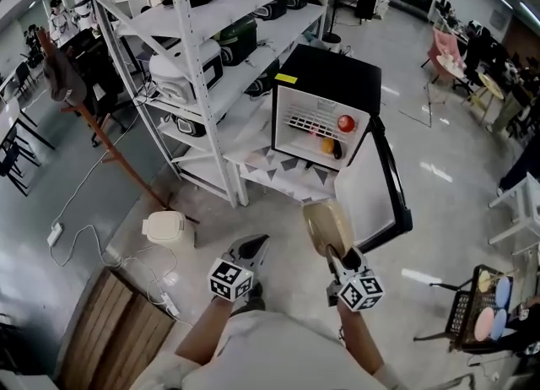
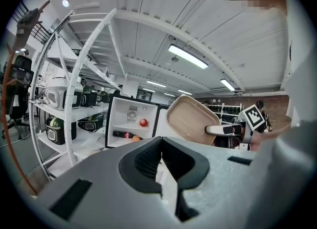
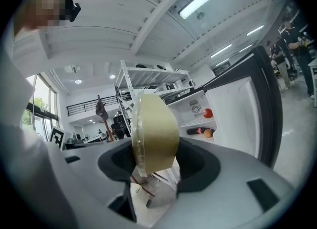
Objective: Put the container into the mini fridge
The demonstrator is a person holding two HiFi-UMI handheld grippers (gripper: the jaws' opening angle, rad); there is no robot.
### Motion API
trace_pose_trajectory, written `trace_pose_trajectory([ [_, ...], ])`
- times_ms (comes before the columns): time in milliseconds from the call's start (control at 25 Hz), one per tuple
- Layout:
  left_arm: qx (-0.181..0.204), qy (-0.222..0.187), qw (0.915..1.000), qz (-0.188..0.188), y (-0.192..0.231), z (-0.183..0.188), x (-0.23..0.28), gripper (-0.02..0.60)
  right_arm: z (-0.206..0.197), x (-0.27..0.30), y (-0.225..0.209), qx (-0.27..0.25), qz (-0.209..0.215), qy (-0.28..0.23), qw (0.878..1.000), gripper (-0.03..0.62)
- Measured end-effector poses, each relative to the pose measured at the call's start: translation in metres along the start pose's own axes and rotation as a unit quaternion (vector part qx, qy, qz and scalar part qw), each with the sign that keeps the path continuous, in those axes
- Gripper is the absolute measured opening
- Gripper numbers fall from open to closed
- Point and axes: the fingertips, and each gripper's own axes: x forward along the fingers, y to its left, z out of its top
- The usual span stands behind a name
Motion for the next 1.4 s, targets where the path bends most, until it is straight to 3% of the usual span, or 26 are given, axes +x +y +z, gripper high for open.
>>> trace_pose_trajectory([
  [680, 0.005, 0.01, 0.9977, -0.067, 0.109, 0.027, 0.064, 0.005, 0.02, 0.1, -0.014, -0.007, -0.07, -0.013, 0.997, 0.23],
  [1400, -0.006, 0.012, 0.9947, -0.102, 0.157, 0.036, 0.094, 0.005, 0.027, 0.139, -0.017, -0.002, -0.115, -0.015, 0.993, 0.232],
])
